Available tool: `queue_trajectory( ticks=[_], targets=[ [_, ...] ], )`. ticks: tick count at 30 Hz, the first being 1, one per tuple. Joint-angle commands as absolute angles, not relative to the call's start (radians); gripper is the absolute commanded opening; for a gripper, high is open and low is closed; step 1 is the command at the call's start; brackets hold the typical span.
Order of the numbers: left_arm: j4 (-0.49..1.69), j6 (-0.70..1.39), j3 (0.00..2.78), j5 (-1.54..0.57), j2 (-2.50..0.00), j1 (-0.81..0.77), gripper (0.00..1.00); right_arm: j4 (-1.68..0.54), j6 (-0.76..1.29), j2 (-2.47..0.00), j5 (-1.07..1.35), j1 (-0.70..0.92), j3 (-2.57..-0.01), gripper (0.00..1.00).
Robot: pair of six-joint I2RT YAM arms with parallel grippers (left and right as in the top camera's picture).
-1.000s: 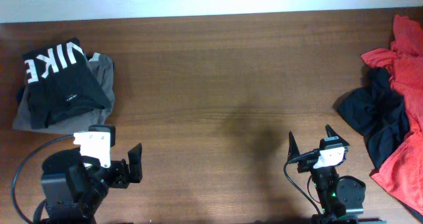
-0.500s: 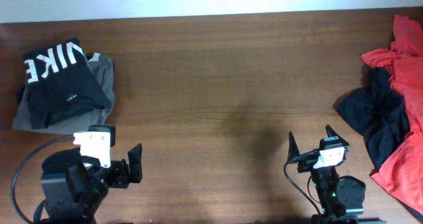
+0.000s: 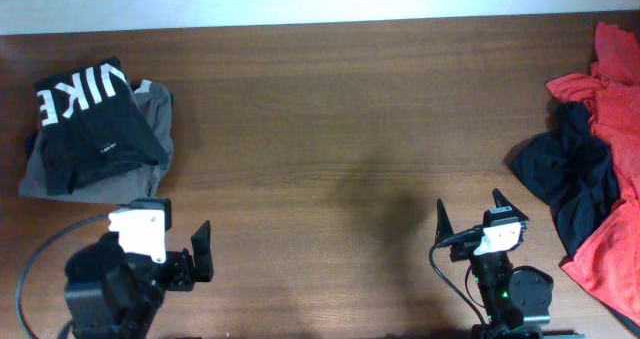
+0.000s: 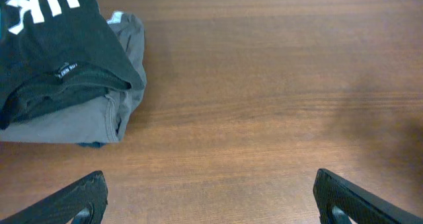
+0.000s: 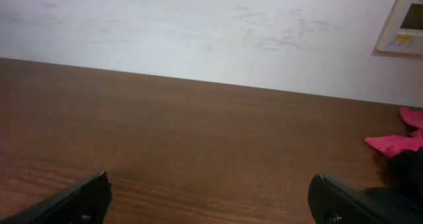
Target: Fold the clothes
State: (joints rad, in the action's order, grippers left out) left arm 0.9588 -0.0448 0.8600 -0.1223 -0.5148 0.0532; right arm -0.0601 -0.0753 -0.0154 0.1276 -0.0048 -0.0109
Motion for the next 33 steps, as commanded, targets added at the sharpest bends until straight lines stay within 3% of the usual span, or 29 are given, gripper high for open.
queue_trajectory(
  ticks=[1, 11, 21, 25, 33],
  targets=[
    [0.894, -0.046, 0.725, -0.107, -0.427, 0.052, 0.99, -0.066, -0.074, -0.004, 0.119, 0.0, -0.006, 0.99],
    [0.448, -0.046, 0.259, -0.115, -0.079, 0.052, 0.99, -0.066, -0.074, -0.004, 0.119, 0.0, -0.006, 0.99],
    [-0.031, -0.047, 0.012, -0.013, -0.006, 0.041, 0.99, -0.066, -0.074, -0.004, 0.119, 0.0, -0.006, 0.98],
    [0.08, -0.05, 0.009, 0.005, -0.006, 0.035, 0.99, -0.066, -0.074, -0.004, 0.119, 0.0, -0.006, 0.99],
    [0.083, -0.05, 0.009, 0.004, -0.005, 0.024, 0.99, -0.066, -0.074, -0.004, 0.119, 0.0, -0.006, 0.99]
  ],
)
